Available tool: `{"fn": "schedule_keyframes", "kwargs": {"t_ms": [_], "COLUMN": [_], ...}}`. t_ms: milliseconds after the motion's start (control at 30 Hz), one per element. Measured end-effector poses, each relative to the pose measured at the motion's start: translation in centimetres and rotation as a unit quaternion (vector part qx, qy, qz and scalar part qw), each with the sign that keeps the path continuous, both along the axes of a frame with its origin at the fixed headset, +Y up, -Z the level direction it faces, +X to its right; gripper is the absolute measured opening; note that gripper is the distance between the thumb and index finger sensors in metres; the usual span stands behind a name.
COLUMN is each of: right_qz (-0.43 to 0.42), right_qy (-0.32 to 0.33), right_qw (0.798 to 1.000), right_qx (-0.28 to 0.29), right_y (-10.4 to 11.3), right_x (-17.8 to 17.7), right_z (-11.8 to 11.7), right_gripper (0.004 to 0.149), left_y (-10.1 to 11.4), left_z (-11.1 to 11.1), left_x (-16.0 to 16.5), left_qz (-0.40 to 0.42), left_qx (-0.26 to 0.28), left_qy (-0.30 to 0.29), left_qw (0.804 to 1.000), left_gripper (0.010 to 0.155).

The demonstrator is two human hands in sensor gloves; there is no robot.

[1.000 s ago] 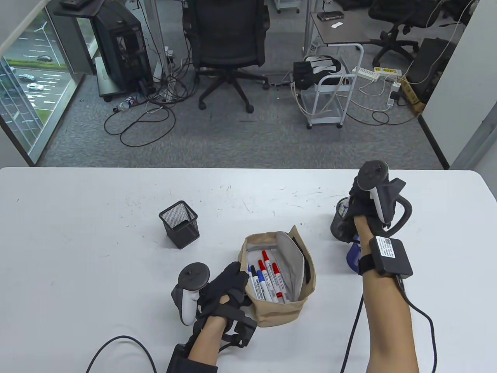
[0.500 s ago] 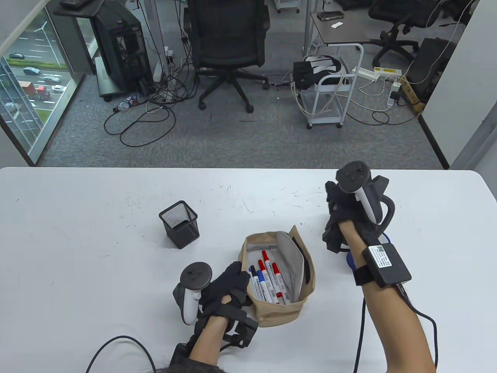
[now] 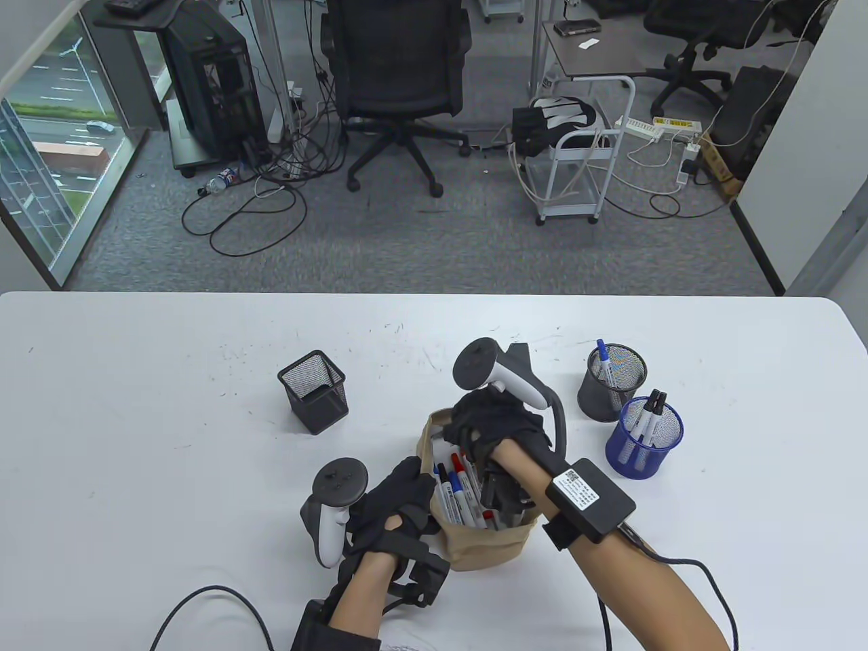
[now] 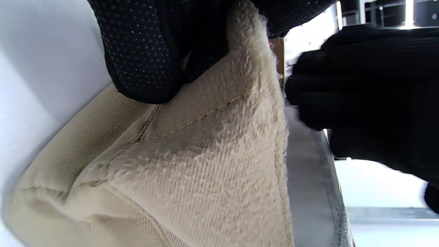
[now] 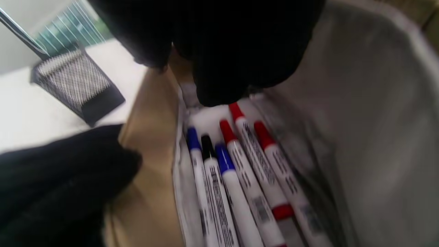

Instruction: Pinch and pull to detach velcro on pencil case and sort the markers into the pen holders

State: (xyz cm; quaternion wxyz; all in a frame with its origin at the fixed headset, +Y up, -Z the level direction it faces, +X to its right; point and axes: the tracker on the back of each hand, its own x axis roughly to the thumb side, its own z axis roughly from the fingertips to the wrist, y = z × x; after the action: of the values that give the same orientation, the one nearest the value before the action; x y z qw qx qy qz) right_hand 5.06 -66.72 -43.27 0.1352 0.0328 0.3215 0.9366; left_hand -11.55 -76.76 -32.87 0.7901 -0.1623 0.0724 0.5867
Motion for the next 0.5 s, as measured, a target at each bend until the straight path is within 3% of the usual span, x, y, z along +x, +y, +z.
{"fn": "schedule_keyframes", "kwargs": {"t_ms": [167,267,400,500], "right_qz": [0.072,0.054,0.098,0.109], "right_qy": [0.017,0.010,0.009,0.019], "right_qw": [0.997,0.996,0.994,0.992], "right_qx": [-0.036,-0.067,-0.041,-0.054], "right_y": [-4.2,-6.1,-6.1,-6.7], "right_x": [-1.8,-2.5,-2.9,-3.0], "right_z": [-0.6,-1.0,-1.4,-1.6], "right_gripper": [0.052,0.055,0.056,0.059], "left_y": [0.0,0.0,-0.1,-0.1], "left_z": [0.0,0.0,0.0,0.0], "left_x": [0.0,-0.1,-0.2,-0.2], "left_qz": [0.001,0.001,0.007,0.003], "left_qx": [-0.001,-0.001,-0.003,-0.004], "left_qy": [-0.001,0.000,0.004,0.001], "left_qw": [1.000,1.000,1.000,1.000], "left_gripper": [0.067,0.067,0.067,0.067]}}
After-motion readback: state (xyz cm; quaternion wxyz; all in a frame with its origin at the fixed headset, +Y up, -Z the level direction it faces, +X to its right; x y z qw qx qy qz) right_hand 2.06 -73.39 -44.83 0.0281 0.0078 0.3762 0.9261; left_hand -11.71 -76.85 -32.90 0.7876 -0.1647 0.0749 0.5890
